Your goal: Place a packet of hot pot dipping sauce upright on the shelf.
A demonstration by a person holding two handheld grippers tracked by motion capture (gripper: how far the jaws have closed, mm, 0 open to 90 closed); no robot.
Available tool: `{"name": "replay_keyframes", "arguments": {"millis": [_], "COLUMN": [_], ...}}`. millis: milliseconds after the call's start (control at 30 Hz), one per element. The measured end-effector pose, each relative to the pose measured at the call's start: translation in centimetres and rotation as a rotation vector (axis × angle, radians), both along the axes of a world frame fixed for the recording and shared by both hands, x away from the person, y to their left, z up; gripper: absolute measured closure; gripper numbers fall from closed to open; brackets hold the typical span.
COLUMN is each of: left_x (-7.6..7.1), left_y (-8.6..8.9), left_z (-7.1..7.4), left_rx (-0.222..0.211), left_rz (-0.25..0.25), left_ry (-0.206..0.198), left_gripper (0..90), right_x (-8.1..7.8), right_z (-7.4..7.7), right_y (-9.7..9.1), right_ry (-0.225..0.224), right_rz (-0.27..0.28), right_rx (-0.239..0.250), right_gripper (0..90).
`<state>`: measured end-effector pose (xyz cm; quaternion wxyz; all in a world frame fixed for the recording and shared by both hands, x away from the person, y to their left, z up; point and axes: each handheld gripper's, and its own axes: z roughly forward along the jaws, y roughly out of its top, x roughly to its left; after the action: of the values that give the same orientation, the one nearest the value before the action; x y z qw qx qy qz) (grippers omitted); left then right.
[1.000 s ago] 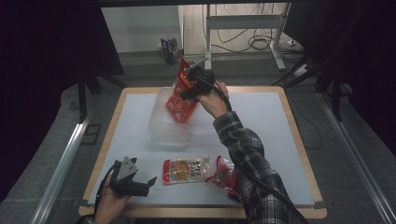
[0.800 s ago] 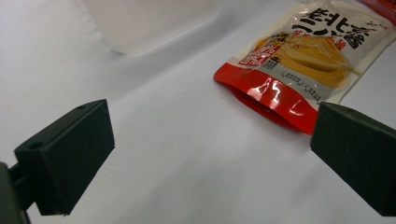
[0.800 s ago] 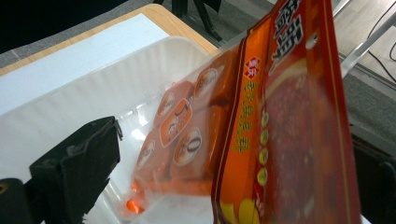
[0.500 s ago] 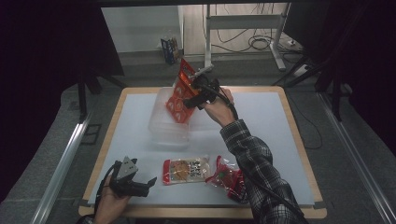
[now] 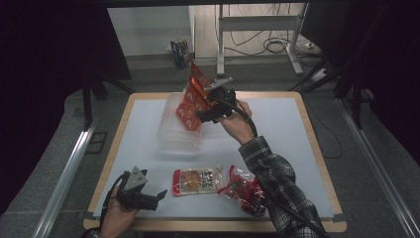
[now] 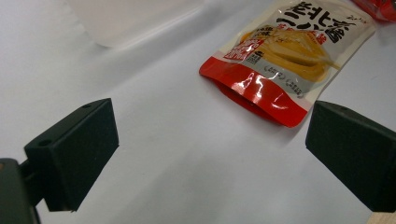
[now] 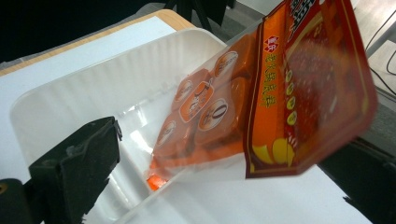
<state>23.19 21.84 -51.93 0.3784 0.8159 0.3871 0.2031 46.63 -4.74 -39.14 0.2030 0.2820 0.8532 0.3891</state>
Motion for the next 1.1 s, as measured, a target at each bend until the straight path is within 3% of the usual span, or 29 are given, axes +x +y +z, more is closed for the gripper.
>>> {"name": "replay_keyframes", "arguments": {"millis": [200,467,1100], "left_x": [-0.1,-0.1,0.0], "left_y": [-0.1,-0.2,-0.5], "left_z": [0.0,0.0,-0.5], "left_rx": [0.011,0.021,0.028], "left_rz": [-0.002,-0.008,-0.003], "left_ry": [0.0,-0.003,-0.009], "left_gripper": [1.9,1.4,1.4], "right_x": [-1.2,-2.3,-6.0], "right_z": [0.0,-0.2,-3.5], "right_y": [-0.9,-1.8,-4.1], "right_ry": [-0.004,0.009,0.033], "right_rz": [0.016,0.046,0.116], "right_rx": [-0.013,0.007,-0.003], "right_gripper": [0.2,0.0,0.0]}}
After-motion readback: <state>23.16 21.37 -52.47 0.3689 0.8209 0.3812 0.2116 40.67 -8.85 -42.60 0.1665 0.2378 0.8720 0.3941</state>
